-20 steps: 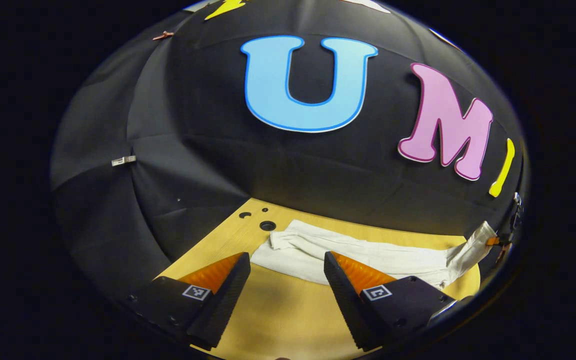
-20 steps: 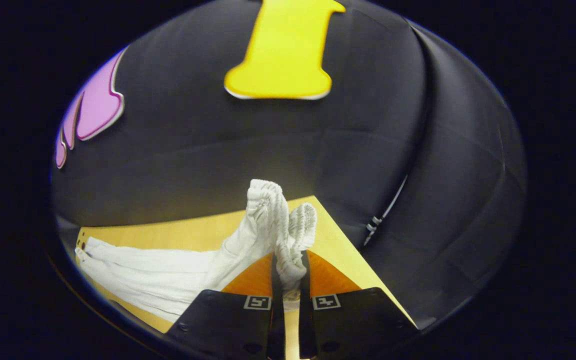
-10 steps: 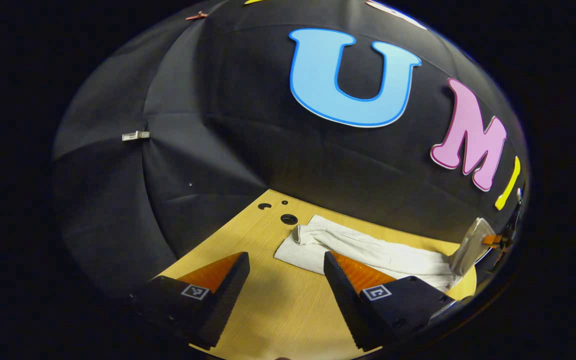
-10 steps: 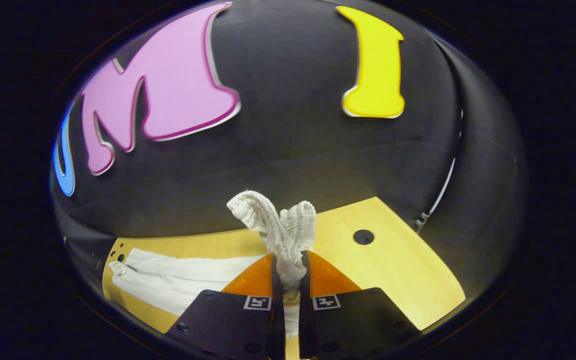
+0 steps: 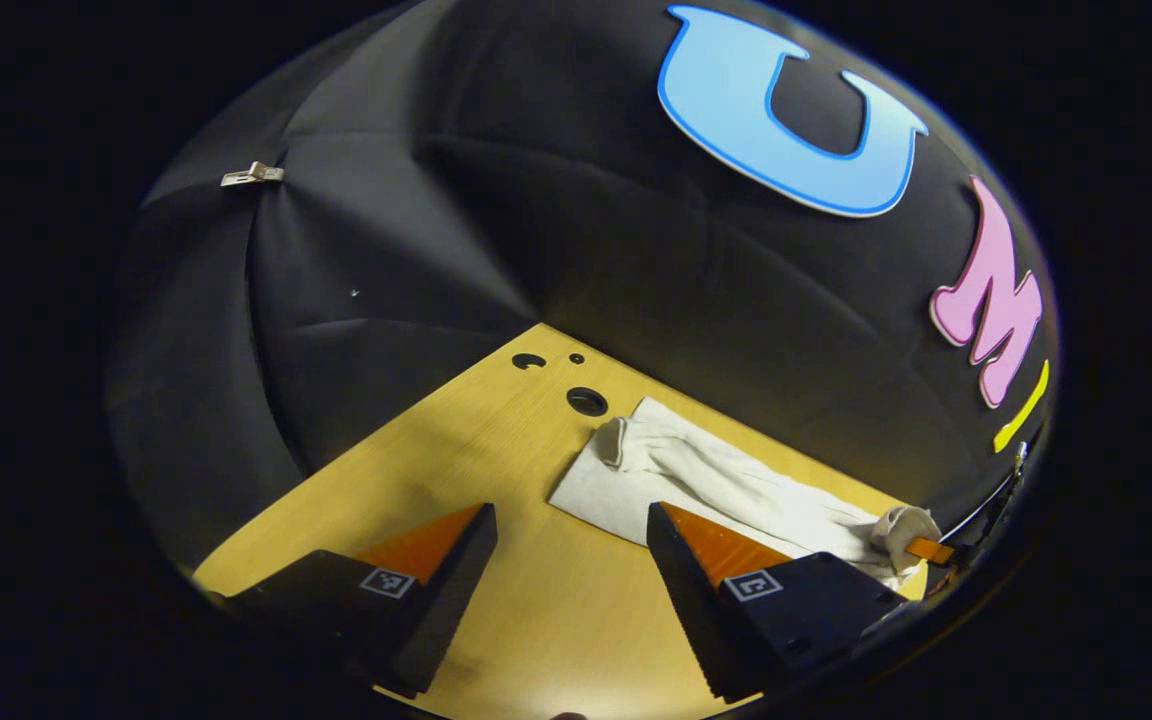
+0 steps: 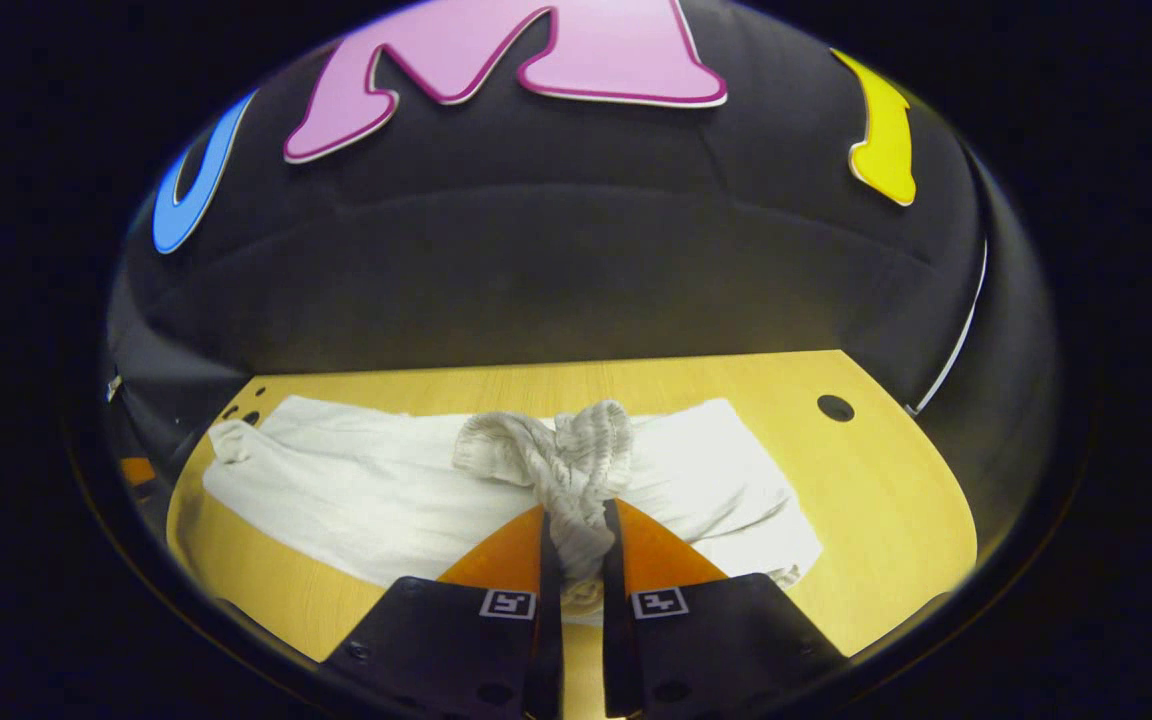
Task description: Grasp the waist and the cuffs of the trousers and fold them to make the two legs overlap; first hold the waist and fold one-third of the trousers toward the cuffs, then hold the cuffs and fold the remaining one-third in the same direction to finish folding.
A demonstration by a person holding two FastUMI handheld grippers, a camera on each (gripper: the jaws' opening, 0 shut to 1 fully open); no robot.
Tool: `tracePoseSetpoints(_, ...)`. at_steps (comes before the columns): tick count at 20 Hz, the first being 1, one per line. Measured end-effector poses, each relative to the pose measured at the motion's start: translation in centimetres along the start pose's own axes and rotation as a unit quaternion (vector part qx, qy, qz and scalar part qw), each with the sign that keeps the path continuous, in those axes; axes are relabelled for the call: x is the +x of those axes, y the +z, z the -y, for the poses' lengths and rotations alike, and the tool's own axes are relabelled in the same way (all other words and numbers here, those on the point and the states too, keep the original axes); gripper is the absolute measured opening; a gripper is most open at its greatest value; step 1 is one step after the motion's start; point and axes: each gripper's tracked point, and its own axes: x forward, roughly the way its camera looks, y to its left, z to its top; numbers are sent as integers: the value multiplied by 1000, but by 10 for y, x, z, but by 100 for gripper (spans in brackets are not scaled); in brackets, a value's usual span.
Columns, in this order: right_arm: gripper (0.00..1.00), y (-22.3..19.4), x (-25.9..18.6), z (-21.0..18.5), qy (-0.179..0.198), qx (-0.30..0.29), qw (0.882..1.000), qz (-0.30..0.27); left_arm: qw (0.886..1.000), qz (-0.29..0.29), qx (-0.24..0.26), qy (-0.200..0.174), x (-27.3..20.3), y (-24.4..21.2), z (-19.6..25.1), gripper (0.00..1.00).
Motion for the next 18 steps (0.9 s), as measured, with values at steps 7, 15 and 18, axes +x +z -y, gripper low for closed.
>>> tracePoseSetpoints(7,72,-32,-33,-52,55,13,998,-23,999,-14,28,-18,76,-1,23,95)
tracePoseSetpoints(15,100,-95,-189,9,15,5,998,-63,999,2,24,-26,136,9,42,94)
tracePoseSetpoints(18,99,-134,-247,42,-11,8,993,-118,996,-42,73,5,160,-19,42,91)
